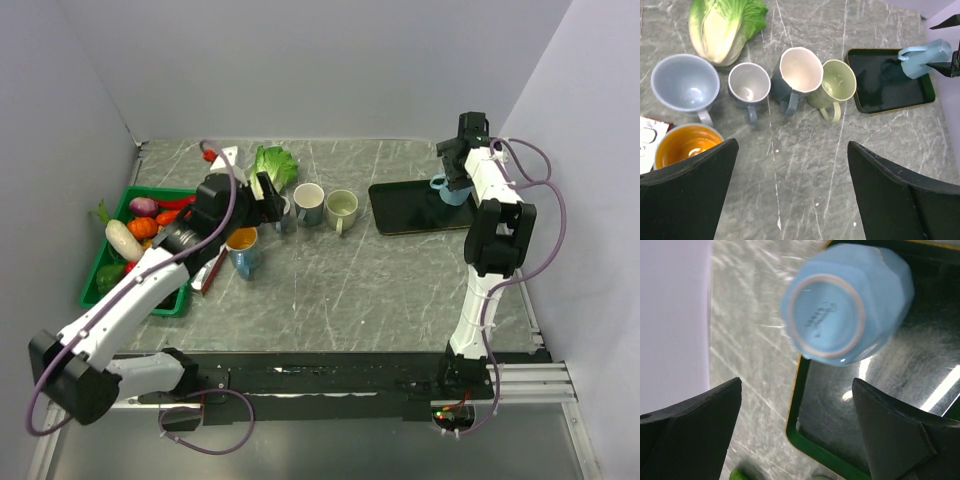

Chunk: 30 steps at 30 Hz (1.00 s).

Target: Turn the mug right side up

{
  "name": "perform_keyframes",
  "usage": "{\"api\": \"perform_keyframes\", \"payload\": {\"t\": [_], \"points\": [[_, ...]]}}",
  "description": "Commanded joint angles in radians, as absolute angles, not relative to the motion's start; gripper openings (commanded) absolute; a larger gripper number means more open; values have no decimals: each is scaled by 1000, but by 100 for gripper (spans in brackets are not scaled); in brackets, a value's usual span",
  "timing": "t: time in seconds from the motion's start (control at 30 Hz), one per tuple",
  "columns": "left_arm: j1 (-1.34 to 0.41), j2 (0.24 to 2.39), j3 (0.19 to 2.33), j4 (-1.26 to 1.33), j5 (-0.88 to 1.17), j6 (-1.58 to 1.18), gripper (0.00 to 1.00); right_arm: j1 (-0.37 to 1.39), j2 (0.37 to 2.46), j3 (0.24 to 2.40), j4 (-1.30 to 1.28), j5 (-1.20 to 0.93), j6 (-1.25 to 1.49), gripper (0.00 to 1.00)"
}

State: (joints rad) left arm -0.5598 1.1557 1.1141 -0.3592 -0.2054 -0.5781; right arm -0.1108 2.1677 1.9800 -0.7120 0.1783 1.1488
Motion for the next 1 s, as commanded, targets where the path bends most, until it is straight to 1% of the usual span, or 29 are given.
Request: {"api": "perform_keyframes", "payload": {"t": [0.0,0.2,0.4,0.53,0.67,0.8,0.97], "points": [[-546,1224,1207,-308,-172,-541,96,-114,2183,2036,-738,196,1241,96],[-522,1265,1213,-278,-115,-554,96,-115,2232,2088,-839,248,1319,96],[-486,1281,1226,-276,-84,-540,96,-132,2246,2111,-876,279,1379,96],[-472,1285,1226,-273,-83,-540,96,-150,2266,2111,-911,242,1442,97],[-459,1284,1221,-275,-120,-541,96,-184,2273,2080,-942,134,1499,97],[-439,1266,1209,-264,-156,-540,96,-196,2258,2048,-959,139,1503,97],[-413,1243,1181,-250,-150,-557,96,-199,2263,2082,-1052,167,1529,97]]}}
